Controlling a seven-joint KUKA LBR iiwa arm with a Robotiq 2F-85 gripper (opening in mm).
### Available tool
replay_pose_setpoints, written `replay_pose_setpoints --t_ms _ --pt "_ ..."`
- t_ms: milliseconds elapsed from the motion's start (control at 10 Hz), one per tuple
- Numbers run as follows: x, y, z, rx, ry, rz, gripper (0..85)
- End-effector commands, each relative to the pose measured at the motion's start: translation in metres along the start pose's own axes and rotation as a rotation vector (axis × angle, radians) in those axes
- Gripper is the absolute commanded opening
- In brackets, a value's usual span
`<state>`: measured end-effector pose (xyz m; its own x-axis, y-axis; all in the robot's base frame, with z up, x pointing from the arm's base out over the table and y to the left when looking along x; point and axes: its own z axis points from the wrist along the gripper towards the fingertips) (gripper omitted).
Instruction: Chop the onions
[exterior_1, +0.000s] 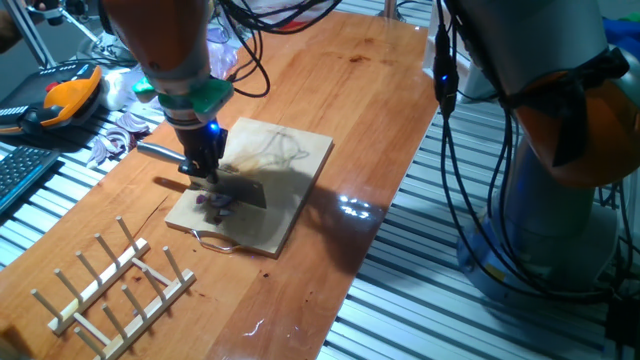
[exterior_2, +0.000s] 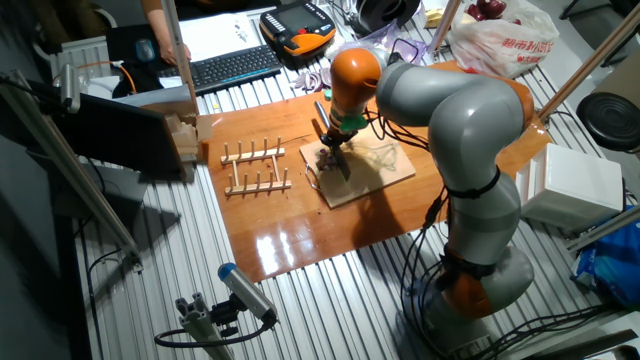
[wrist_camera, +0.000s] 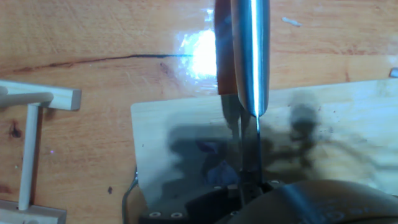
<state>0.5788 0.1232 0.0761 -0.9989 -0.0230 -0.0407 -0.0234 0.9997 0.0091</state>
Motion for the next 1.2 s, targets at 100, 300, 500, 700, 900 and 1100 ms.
replay_pose_setpoints --t_ms 100,300,500,700,900,1100 --pt "0.0 -0.001 0.0 0.01 0.013 -0.013 0.0" --pt "-0.005 -0.005 -0.011 0.016 0.036 -0.024 0.0" --pt "-0.007 -0.003 -0.019 0.021 0.049 -0.024 0.0" --pt "-0.004 0.003 -0.02 0.021 0.053 -0.007 0.0" --pt "0.0 0.008 -0.018 0.021 0.045 0.007 0.0" --pt "0.001 0.008 -0.017 0.021 0.044 0.009 0.0"
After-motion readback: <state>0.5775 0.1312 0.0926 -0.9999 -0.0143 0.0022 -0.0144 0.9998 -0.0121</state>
